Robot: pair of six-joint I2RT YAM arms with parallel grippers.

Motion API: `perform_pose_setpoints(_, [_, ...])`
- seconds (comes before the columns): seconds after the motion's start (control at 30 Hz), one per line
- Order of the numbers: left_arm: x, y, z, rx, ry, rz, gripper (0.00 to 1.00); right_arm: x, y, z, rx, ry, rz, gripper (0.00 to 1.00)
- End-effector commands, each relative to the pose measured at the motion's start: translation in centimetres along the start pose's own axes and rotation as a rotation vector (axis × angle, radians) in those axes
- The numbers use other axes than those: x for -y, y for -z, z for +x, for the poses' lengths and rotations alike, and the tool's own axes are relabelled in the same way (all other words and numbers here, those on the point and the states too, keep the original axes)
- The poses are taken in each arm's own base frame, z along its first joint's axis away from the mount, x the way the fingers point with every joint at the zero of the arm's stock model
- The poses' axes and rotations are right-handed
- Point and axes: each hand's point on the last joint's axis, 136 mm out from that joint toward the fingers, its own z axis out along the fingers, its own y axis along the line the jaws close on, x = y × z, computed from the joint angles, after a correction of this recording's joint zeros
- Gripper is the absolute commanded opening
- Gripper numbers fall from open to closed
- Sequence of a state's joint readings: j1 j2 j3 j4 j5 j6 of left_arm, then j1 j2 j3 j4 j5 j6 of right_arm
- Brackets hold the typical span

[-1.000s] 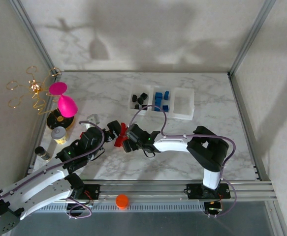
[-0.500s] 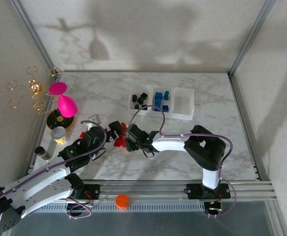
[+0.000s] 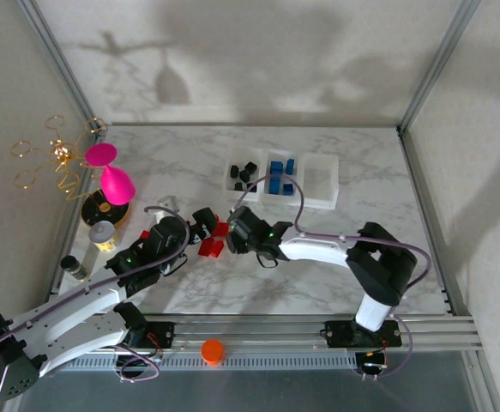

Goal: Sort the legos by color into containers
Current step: Pick up the lego from the center of the table, then place the lego in the container.

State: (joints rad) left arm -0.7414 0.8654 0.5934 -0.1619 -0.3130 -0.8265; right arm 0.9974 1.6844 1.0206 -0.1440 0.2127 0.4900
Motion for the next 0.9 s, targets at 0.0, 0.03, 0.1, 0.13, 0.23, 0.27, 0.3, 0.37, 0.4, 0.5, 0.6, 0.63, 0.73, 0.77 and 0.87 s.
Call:
perform_pose_setpoints(0.0, [2.3, 0.0, -2.0, 0.042, 0.009, 0.048, 0.99, 2.9, 1.8, -2.2, 0.038, -0.042, 0.05, 0.42])
perform_pose_setpoints(0.03, [2.7, -0.2, -2.1, 0.041, 0.006, 0.058, 1.0, 3.7, 2.2, -2.9, 0.051, -0.048, 0.066, 0.42])
perform_pose_setpoints(0.1, [3.5, -0.8, -2.1, 0.038, 0.004, 0.078, 0.99, 6.0, 2.8, -4.7, 0.089, -0.07, 0.11, 0.43])
perform_pose_setpoints(0.13, [3.9, -1.0, -2.1, 0.036, 0.001, 0.085, 1.0, 7.0, 2.9, -5.6, 0.106, -0.081, 0.125, 0.43])
perform_pose_setpoints(0.23, [5.0, -1.9, -2.2, 0.031, -0.008, 0.097, 1.0, 10.2, 2.7, -8.0, 0.135, -0.13, 0.172, 0.43])
perform_pose_setpoints(0.27, [5.4, -2.2, -2.1, 0.026, -0.012, 0.103, 1.0, 11.3, 2.5, -8.9, 0.143, -0.138, 0.193, 0.43])
perform_pose_setpoints(0.3, [5.8, -2.6, -2.1, 0.022, -0.017, 0.106, 1.0, 12.5, 2.3, -9.8, 0.154, -0.146, 0.22, 0.43])
perform_pose_setpoints(0.37, [6.4, -3.1, -2.0, 0.016, -0.022, 0.117, 1.0, 14.3, 1.5, -11.4, 0.178, -0.156, 0.25, 0.43])
perform_pose_setpoints(0.4, [6.6, -3.3, -1.9, 0.015, -0.025, 0.122, 1.0, 15.0, 1.0, -12.0, 0.183, -0.16, 0.26, 0.43])
perform_pose_setpoints(0.5, [7.0, -3.9, -2.0, 0.018, -0.03, 0.119, 1.0, 17.2, -0.6, -13.8, 0.182, -0.169, 0.303, 0.43])
perform_pose_setpoints(0.6, [7.2, -4.1, -2.0, 0.021, -0.03, 0.122, 1.0, 19.1, -2.1, -15.2, 0.181, -0.154, 0.368, 0.44])
perform_pose_setpoints(0.63, [7.2, -4.1, -2.1, 0.023, -0.029, 0.121, 1.0, 19.6, -2.3, -15.7, 0.184, -0.148, 0.388, 0.45])
perform_pose_setpoints(0.73, [7.1, -4.2, -2.1, 0.026, -0.027, 0.12, 1.0, 20.8, -3.3, -16.9, 0.192, -0.144, 0.423, 0.47])
perform_pose_setpoints(0.77, [7.0, -4.3, -2.1, 0.026, -0.028, 0.118, 1.0, 21.1, -3.4, -17.3, 0.196, -0.145, 0.422, 0.49])
perform_pose_setpoints(0.87, [6.9, -4.4, -2.0, 0.019, -0.031, 0.116, 1.0, 21.6, -4.1, -17.8, 0.188, -0.141, 0.429, 0.56])
